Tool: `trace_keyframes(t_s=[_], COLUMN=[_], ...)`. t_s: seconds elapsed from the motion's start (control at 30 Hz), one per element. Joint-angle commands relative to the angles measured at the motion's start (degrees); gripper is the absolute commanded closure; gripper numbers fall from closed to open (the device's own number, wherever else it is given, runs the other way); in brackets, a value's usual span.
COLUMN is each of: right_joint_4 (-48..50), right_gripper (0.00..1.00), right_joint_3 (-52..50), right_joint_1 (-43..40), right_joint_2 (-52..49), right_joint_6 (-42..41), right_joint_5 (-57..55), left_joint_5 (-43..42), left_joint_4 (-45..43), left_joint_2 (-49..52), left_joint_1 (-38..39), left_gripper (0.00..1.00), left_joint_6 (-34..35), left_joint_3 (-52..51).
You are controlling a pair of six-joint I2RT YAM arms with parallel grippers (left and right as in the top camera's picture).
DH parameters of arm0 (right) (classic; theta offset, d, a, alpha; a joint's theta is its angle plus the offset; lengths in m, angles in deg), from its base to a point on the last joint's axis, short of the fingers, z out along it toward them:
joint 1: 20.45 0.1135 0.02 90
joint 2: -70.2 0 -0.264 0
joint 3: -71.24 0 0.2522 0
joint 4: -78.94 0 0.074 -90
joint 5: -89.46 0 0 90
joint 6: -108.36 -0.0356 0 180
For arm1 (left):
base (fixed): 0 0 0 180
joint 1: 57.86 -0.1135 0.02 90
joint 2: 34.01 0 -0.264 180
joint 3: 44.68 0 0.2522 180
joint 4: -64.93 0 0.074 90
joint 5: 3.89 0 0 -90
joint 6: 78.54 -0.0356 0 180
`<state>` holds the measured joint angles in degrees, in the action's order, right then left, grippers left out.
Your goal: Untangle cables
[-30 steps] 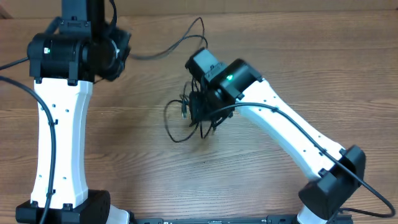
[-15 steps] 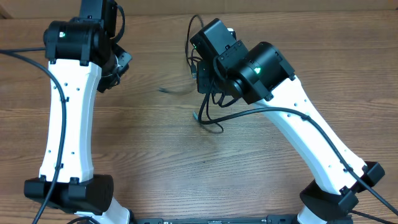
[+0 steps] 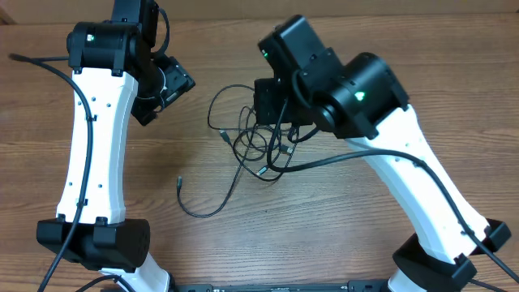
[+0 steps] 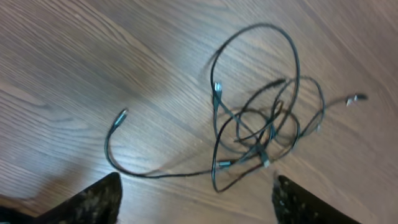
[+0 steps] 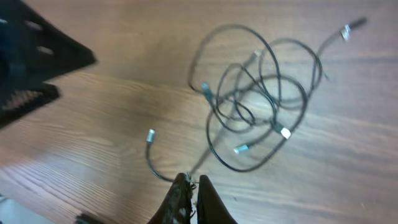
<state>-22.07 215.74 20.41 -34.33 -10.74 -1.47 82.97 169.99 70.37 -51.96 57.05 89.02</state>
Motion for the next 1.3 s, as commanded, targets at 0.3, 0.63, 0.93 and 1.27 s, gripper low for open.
trace_keyframes(t_s=[0.3,0.63,0.93,1.27], right_joint_4=[-4.48,-9.79,-9.75,-9.75], right_gripper=[0.0,0.0,0.0,0.0], right_joint_3=[-0.28,-0.35,-0.35,-0.35], right_joint_1=[-10.4,-28.15,-32.81,-32.81], right_joint_2=[0.85,0.85,0.85,0.85], right_joint_6=[-1.11,-0.46,-0.48,-0.48], right_joint_5=[-11.37,-11.45,-8.9,-8.87], left_joint_5=[-2.64,-2.67,-2.64,-2.95], left_joint_4=[-2.95,-24.61,-41.38,-41.81], left_joint_2=[0.35,0.37,0.42,0.35], left_joint_1=[10.19,14.8,14.78,14.6], left_gripper=[0.15,0.27,0.54,0.96], left_joint_6=[-13.66,-8.7,-2.8,0.68], left_joint_3=[-14.19,-36.02,-47.74,-48.63])
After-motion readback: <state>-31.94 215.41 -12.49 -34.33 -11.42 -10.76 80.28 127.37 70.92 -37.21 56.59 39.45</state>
